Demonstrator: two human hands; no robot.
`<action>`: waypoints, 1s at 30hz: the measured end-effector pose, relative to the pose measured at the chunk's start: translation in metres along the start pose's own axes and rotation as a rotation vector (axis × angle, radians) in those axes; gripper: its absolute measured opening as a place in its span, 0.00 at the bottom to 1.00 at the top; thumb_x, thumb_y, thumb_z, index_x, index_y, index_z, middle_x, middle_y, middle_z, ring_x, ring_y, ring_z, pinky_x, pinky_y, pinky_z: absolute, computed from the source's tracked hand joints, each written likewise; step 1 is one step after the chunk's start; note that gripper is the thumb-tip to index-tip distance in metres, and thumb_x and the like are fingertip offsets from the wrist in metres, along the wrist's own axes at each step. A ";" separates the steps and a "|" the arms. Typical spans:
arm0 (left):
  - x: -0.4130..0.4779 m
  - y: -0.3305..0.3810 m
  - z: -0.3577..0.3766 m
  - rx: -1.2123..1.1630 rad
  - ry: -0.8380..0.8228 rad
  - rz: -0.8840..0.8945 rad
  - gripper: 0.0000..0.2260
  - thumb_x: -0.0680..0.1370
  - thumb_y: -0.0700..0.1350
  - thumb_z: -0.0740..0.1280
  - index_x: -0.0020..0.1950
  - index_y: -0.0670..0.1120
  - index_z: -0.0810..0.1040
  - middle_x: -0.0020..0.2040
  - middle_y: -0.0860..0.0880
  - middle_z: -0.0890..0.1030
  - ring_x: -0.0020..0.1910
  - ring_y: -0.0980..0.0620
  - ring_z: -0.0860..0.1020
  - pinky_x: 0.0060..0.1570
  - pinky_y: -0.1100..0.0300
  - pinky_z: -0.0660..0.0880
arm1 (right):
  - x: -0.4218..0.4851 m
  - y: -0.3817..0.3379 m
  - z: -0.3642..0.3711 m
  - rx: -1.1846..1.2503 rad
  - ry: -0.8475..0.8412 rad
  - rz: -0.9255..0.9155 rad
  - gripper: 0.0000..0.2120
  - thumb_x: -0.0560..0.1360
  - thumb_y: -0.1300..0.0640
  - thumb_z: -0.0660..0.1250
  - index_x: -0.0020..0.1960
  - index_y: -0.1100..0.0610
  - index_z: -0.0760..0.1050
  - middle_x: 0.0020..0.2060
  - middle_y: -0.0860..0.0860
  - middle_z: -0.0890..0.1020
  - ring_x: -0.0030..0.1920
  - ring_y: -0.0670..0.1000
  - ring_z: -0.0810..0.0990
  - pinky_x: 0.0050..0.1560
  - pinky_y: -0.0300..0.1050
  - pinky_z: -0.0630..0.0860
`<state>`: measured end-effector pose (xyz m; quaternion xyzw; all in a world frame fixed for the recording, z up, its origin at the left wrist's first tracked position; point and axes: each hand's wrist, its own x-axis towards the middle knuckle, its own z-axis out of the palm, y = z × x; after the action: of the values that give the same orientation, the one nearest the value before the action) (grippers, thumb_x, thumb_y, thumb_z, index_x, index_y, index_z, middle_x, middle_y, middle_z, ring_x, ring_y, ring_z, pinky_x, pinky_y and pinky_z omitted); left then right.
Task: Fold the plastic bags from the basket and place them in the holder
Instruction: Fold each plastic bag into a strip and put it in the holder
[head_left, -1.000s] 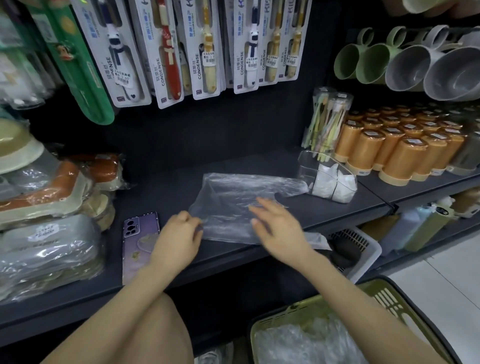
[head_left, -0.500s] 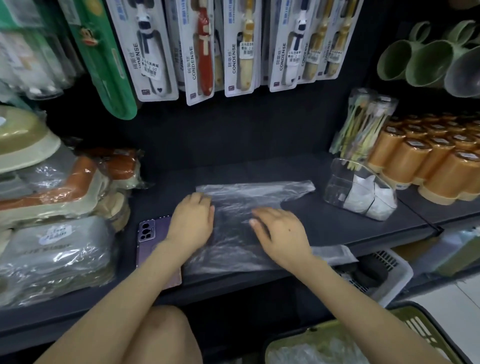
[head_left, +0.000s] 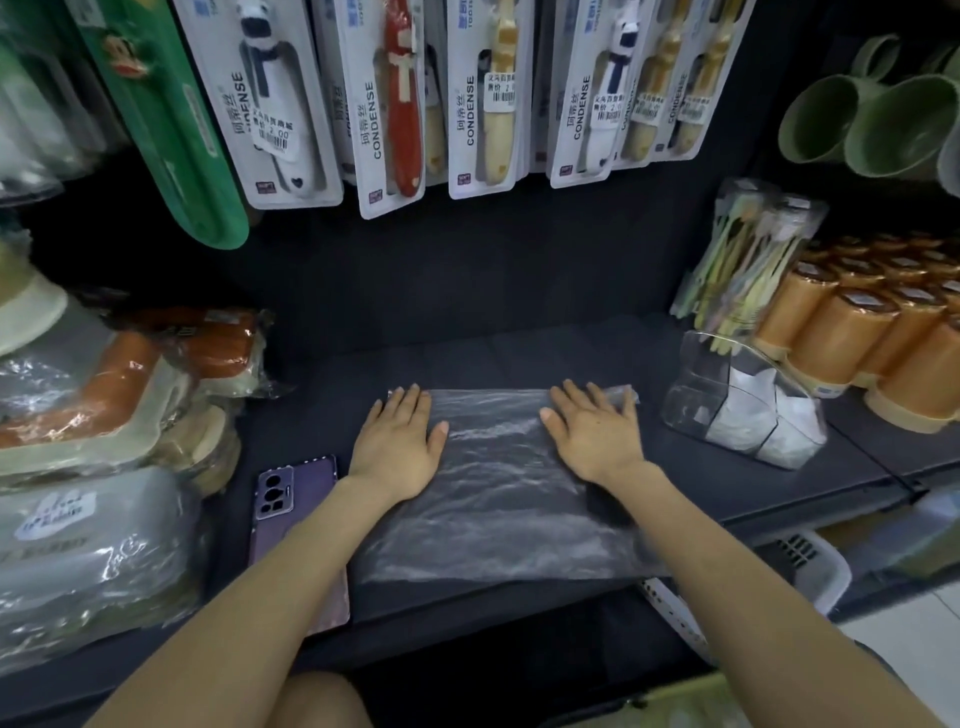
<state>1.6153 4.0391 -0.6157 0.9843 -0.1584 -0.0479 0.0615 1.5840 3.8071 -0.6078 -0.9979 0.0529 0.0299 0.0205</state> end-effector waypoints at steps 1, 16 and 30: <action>0.000 0.000 -0.001 -0.029 -0.025 -0.003 0.26 0.84 0.54 0.44 0.79 0.43 0.46 0.80 0.46 0.47 0.78 0.49 0.45 0.75 0.55 0.41 | -0.004 0.005 -0.003 -0.002 0.013 0.030 0.28 0.82 0.42 0.41 0.78 0.52 0.54 0.78 0.50 0.56 0.77 0.54 0.51 0.74 0.64 0.40; -0.081 0.022 0.009 0.018 -0.108 0.281 0.41 0.70 0.69 0.24 0.78 0.49 0.37 0.78 0.49 0.36 0.76 0.51 0.34 0.71 0.58 0.30 | -0.125 -0.010 0.021 0.103 0.148 -0.303 0.43 0.74 0.31 0.27 0.77 0.52 0.56 0.76 0.54 0.60 0.77 0.57 0.56 0.73 0.55 0.37; -0.112 0.015 -0.033 -1.034 -0.153 0.093 0.19 0.80 0.60 0.59 0.54 0.50 0.82 0.57 0.55 0.82 0.59 0.62 0.77 0.69 0.61 0.65 | -0.166 0.004 -0.020 0.436 0.470 -0.424 0.11 0.75 0.48 0.65 0.39 0.53 0.79 0.33 0.42 0.80 0.36 0.44 0.76 0.45 0.42 0.71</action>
<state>1.5090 4.0639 -0.5725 0.8110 -0.1617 -0.1886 0.5297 1.4201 3.8197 -0.5775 -0.9385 -0.1464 -0.2165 0.2255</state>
